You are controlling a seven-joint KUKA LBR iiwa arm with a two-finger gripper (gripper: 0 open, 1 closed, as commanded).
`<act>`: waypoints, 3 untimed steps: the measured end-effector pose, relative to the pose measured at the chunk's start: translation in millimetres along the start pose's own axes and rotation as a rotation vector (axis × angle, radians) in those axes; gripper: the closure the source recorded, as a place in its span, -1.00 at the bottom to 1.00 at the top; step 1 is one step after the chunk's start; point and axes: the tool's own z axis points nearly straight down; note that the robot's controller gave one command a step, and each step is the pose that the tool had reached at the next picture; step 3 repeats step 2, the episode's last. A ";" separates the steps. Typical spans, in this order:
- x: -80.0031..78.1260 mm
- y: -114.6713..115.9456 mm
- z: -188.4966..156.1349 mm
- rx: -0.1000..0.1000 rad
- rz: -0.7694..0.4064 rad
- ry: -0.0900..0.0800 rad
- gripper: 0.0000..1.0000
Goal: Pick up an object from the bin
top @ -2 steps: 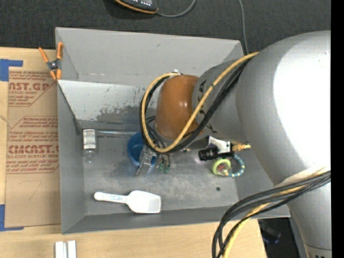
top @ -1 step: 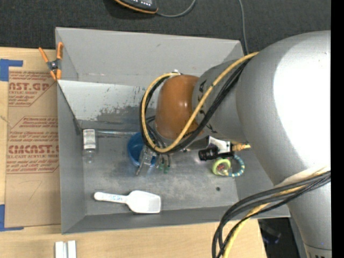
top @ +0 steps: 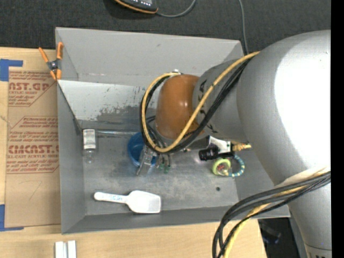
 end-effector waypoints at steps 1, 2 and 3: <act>1.6 -0.6 -10.0 0.003 0.000 0.006 1.00; 2.5 -0.9 -40.0 0.004 -0.001 0.009 1.00; 2.5 -0.9 -40.0 0.004 -0.001 0.009 1.00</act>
Offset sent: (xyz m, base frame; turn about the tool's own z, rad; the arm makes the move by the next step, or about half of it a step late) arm -0.0010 0.0000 0.0953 -0.0002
